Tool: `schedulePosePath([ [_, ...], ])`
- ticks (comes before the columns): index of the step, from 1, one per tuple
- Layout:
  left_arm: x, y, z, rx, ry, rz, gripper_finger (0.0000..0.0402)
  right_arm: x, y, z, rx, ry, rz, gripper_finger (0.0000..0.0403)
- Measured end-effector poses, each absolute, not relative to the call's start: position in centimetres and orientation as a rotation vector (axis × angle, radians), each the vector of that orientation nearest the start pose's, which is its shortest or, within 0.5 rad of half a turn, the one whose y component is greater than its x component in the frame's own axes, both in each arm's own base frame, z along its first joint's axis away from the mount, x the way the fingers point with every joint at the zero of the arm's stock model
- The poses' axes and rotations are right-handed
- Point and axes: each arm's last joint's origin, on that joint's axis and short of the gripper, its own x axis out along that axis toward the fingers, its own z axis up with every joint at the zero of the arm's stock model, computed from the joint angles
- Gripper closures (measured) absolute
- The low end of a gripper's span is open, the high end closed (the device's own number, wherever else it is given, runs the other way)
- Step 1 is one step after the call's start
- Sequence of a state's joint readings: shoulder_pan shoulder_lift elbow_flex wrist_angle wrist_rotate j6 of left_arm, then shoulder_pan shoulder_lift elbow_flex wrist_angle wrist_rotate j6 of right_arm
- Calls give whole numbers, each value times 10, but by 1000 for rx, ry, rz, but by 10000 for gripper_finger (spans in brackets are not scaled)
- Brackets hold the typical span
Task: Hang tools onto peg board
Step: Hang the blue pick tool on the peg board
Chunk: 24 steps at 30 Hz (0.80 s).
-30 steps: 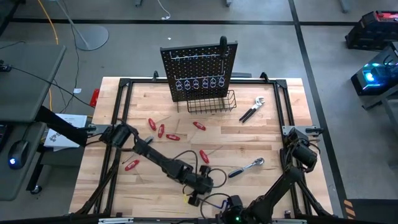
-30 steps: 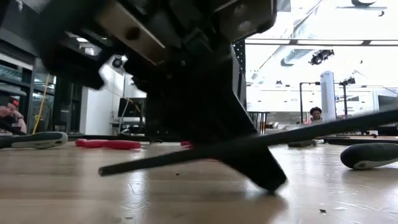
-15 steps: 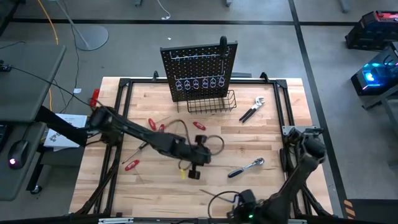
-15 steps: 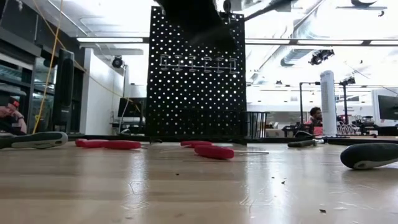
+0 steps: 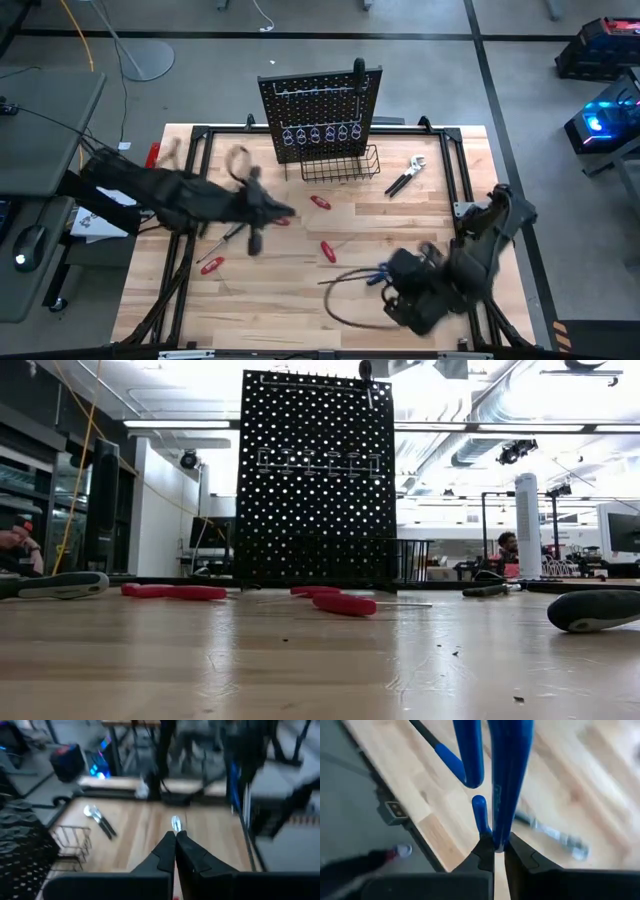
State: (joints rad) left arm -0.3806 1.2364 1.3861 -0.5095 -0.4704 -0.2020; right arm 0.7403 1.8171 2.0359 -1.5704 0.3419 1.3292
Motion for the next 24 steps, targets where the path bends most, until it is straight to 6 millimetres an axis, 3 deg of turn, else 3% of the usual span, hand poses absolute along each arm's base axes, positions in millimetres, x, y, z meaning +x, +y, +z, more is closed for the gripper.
schedulePosePath([
  [5,214,-66,446,-24,278,151,345,281,166,407,286,1091,-298,398],
  [11,214,-60,465,104,326,146,235,302,102,435,181,1045,-218,398],
  [17,230,-46,467,-58,350,44,157,313,55,441,55,1050,-159,398],
  [24,266,-20,445,-310,476,-9,143,318,28,442,-95,1040,-208,398],
])
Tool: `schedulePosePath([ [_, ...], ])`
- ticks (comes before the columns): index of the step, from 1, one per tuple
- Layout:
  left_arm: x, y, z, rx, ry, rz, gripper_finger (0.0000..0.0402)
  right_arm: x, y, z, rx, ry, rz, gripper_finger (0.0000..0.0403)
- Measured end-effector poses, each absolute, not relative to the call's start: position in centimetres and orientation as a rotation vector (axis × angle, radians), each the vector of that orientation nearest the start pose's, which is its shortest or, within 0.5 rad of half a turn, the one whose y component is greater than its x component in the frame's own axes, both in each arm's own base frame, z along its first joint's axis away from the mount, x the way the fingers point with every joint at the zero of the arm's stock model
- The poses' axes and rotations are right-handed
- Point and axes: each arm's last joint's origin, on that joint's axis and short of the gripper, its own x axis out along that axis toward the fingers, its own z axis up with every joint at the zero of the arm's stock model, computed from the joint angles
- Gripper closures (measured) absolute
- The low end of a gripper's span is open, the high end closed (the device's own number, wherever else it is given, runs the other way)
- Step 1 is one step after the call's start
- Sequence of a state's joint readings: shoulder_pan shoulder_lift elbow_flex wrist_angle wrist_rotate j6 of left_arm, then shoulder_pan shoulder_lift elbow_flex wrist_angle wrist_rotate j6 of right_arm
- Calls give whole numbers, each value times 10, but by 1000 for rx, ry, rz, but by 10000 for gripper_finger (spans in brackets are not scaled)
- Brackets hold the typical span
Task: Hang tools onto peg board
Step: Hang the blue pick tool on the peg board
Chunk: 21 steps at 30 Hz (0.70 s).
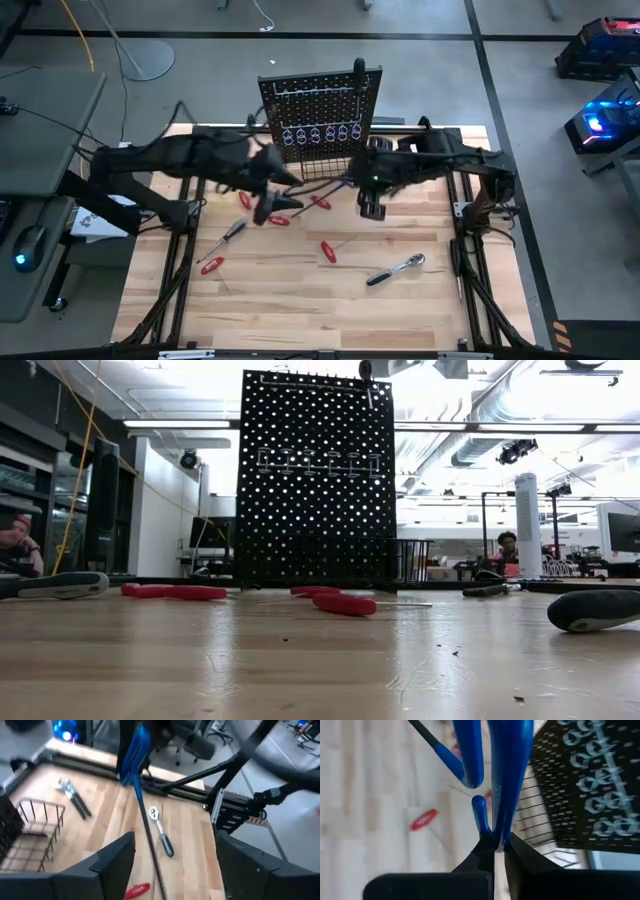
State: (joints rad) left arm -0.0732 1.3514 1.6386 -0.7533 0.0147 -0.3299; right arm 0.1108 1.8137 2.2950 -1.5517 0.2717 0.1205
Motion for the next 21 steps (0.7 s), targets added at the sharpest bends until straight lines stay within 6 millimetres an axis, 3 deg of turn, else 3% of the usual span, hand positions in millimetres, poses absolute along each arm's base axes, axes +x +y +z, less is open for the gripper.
schedulePosePath([
  [9,310,6,412,-454,586,25,143,319,18,443,-224,1049,-192,398],
  [14,332,16,402,-516,548,17,144,319,19,443,-287,1054,-150,398],
  [21,343,20,398,-514,514,40,156,319,16,443,-300,1057,-149,398],
])
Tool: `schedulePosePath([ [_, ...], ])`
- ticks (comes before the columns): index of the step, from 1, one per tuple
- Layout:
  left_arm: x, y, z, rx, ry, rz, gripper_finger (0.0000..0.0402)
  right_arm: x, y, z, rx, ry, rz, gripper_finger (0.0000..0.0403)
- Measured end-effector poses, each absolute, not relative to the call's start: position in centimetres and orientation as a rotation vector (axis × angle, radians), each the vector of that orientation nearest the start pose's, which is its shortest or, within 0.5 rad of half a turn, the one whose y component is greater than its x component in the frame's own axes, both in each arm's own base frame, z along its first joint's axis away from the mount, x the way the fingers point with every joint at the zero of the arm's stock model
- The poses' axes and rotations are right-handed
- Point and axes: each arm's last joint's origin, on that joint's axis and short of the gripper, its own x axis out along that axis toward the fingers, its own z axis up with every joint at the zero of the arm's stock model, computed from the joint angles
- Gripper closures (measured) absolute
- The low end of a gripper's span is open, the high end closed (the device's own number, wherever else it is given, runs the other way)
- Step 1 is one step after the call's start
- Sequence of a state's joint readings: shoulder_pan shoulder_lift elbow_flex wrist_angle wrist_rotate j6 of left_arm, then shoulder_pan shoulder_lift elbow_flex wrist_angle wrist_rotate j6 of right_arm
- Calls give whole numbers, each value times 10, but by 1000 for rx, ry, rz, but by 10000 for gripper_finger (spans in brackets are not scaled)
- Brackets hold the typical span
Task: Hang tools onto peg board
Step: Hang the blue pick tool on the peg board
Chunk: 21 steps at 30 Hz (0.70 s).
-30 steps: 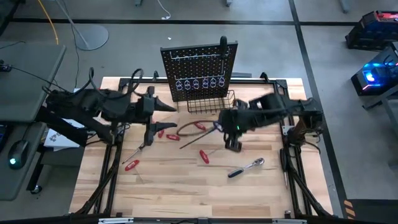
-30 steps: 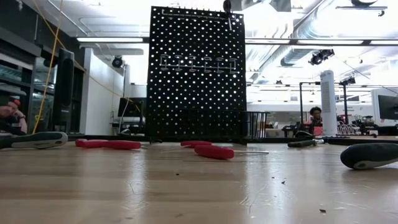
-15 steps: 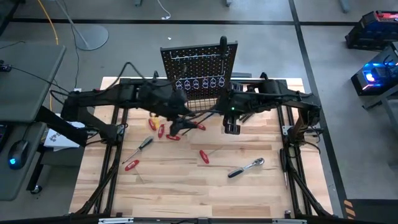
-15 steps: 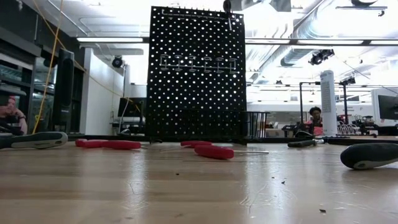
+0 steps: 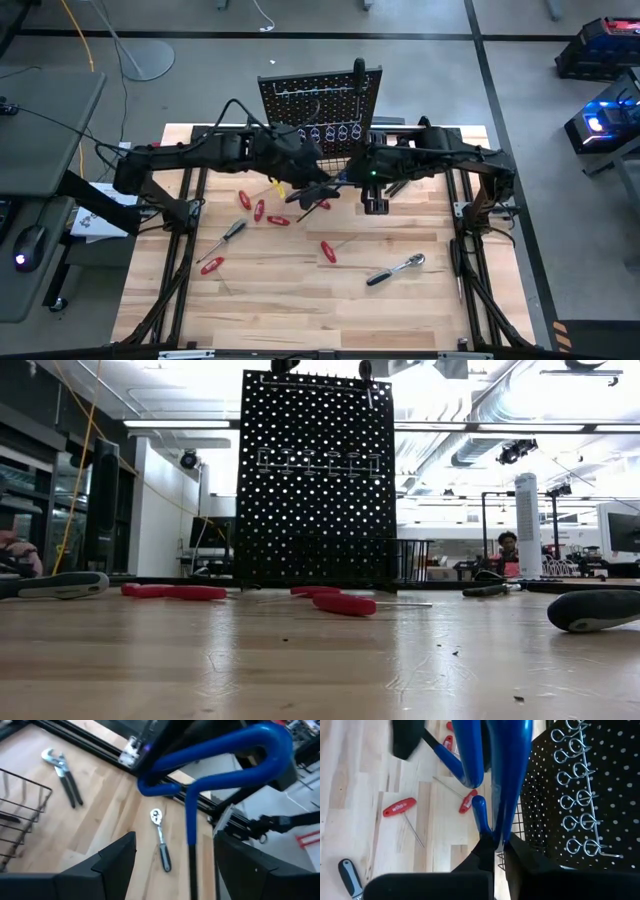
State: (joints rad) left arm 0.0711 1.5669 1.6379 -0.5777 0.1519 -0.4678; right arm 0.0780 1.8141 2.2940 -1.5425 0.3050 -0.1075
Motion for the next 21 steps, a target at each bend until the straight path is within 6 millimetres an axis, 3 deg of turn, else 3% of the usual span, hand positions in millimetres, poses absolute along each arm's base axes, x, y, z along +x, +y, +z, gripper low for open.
schedulePosePath([
  [10,349,11,392,-379,500,177,235,321,10,443,-258,1046,-161,398],
  [17,350,2,390,-312,508,205,387,321,10,443,-252,1048,-159,398],
  [21,349,-1,390,-298,505,228,396,321,11,443,-225,1044,-179,369],
])
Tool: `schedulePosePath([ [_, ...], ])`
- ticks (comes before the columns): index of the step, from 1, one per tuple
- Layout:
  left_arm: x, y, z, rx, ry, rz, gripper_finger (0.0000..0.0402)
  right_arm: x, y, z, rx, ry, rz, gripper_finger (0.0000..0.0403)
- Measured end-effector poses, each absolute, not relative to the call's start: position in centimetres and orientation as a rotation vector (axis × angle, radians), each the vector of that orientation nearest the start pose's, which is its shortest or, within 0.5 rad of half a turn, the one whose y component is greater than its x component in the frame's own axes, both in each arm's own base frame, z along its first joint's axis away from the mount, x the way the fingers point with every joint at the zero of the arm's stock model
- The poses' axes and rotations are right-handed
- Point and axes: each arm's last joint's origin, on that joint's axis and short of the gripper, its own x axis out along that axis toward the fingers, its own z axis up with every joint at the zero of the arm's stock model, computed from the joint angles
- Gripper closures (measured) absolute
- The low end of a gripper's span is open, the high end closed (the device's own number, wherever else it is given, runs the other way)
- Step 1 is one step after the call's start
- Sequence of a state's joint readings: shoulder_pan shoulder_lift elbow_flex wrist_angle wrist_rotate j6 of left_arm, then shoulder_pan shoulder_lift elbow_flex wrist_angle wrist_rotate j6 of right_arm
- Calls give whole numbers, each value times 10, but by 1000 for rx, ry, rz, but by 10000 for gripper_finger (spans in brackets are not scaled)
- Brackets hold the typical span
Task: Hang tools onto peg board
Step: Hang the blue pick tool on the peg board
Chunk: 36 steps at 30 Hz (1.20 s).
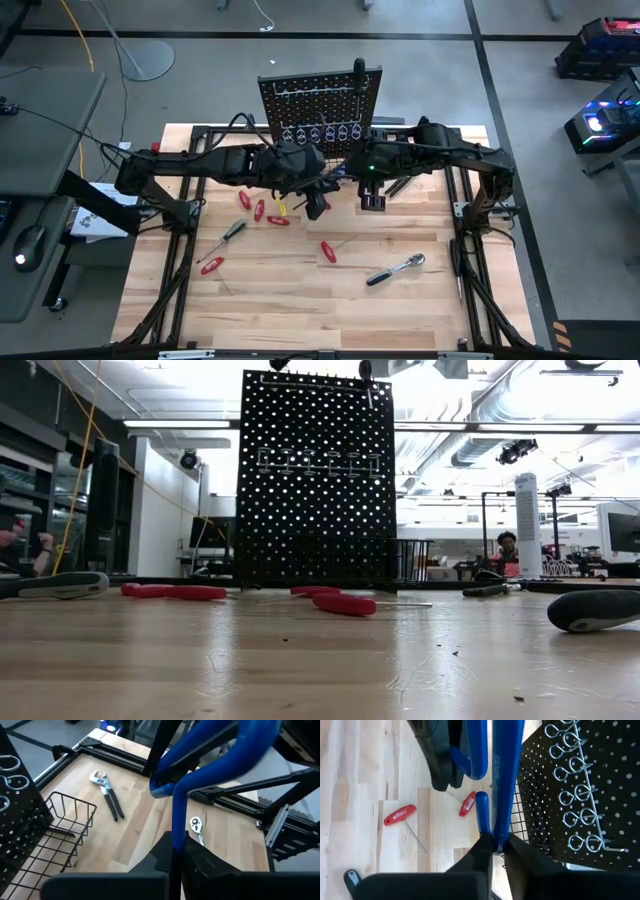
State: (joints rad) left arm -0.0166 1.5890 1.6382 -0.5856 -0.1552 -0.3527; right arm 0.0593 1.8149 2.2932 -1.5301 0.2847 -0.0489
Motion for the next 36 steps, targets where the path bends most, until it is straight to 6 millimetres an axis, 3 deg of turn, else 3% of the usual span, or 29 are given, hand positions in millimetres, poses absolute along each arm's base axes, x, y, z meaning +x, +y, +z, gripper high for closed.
schedulePosePath([
  [7,337,-1,389,-291,566,308,399,310,12,454,-168,1000,-223,278],
  [13,298,-4,408,-290,462,409,400,280,9,481,-175,904,-311,243],
  [17,261,-10,404,-338,254,492,400,252,1,495,-94,836,-390,243],
  [20,241,-9,382,-443,31,473,401,236,-2,503,-27,784,-424,243],
  [23,238,0,356,-516,-233,373,401,231,-3,509,16,729,-433,242],
  [26,237,13,346,-534,-438,266,401,237,-2,514,80,652,-401,242],
  [30,247,21,344,-442,-414,291,401,262,8,519,160,525,-294,242],
  [36,255,24,372,-247,-370,345,401,317,23,520,289,280,-285,242],
])
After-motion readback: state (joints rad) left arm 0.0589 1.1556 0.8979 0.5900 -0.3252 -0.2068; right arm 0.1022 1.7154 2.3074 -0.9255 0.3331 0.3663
